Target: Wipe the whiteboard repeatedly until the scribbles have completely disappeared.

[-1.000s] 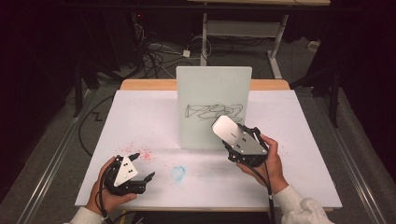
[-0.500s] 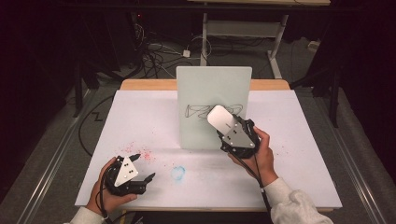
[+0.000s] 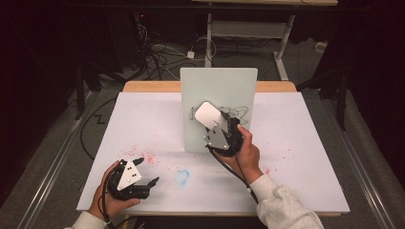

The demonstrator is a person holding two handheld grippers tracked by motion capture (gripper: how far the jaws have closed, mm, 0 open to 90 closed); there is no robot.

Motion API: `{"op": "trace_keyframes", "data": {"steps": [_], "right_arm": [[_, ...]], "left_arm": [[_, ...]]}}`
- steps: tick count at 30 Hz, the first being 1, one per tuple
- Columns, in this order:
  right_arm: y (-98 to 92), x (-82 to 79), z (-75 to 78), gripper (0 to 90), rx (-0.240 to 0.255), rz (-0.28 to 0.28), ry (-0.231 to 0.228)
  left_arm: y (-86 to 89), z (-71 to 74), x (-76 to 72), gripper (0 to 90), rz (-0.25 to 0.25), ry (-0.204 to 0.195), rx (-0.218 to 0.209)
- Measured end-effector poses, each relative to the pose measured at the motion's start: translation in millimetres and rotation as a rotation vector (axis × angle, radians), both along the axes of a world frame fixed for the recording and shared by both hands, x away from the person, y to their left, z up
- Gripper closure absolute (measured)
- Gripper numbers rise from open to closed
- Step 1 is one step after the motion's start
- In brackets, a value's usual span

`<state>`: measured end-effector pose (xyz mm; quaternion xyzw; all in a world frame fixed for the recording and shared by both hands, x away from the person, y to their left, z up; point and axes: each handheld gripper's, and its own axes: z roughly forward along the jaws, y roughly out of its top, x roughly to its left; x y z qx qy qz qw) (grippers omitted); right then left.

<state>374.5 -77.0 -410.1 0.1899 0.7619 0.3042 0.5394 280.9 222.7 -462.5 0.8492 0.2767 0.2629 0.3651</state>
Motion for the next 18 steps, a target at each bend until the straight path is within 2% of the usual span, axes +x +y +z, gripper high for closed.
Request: {"op": "trace_keyframes", "data": {"steps": [2, 4, 8, 10, 12, 14, 16, 18], "right_arm": [[5.9, -1.5, -3.7, 31.2, -0.001, 0.007, 0.012], [12.4, -3.6, -10.0, 31.2, -0.036, -0.004, -0.007], [21.7, -7.3, -20.8, 31.2, -0.070, 0.013, 0.000], [25.2, -8.5, -24.9, 31.2, -0.068, 0.033, 0.013], [29.3, -10.2, -28.4, 31.2, -0.093, 0.030, 0.015], [31.4, -10.1, -29.6, 31.2, -0.102, 0.034, 0.010], [30.2, -9.1, -26.3, 31.2, -0.091, 0.041, 0.025], [27.1, -7.7, -20.8, 31.2, -0.074, 0.011, -0.008]], "left_arm": [[0.1, -0.3, -0.7, 19.6, -0.002, 0.004, 0.000], [0.0, -0.2, -1.2, 19.6, -0.005, 0.001, 0.004], [-0.8, -0.3, -0.2, 19.6, -0.003, 0.003, 0.008], [-1.2, -0.4, -0.1, 19.6, -0.003, 0.005, 0.008], [-1.4, -0.1, -1.2, 19.7, -0.005, 0.000, 0.007], [-1.5, 0.7, -2.6, 19.7, -0.004, -0.002, 0.007], [-1.1, 1.6, -3.7, 19.6, -0.004, -0.008, 0.010], [-0.9, 1.9, -4.0, 19.7, -0.002, -0.012, 0.009]]}}
